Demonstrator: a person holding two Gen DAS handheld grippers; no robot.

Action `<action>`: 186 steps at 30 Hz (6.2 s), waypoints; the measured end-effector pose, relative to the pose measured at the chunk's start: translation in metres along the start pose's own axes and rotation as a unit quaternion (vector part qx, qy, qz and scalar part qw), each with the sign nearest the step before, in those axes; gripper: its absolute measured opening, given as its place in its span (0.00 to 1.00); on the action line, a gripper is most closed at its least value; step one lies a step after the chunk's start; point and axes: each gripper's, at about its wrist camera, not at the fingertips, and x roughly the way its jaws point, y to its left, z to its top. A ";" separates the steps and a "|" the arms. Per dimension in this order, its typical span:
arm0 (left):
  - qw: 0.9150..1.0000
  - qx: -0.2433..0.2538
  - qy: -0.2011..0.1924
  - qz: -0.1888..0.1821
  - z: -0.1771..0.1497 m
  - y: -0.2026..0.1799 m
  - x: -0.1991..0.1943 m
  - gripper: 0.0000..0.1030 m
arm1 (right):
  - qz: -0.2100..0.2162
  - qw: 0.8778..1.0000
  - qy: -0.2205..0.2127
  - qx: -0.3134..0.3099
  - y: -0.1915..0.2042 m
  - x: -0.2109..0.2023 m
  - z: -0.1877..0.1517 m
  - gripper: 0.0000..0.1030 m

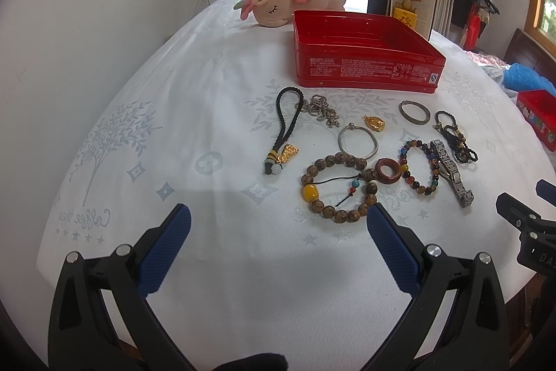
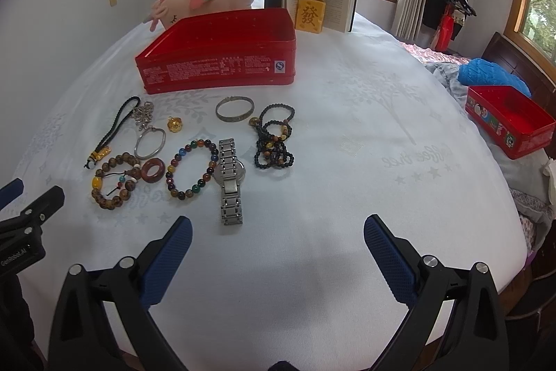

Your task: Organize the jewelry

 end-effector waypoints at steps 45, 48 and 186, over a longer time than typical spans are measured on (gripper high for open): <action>0.982 -0.004 0.172 -0.081 0.068 0.020 0.130 0.48 | 0.140 0.989 0.048 0.001 -0.034 0.053 0.046 0.78; 0.980 -0.009 0.174 -0.091 0.067 0.022 0.128 0.27 | 0.138 0.989 0.049 0.005 -0.037 0.059 0.050 0.73; 0.993 0.016 0.035 -0.109 0.234 -0.052 0.149 0.74 | 0.180 0.983 0.025 0.018 -0.012 0.156 0.248 0.39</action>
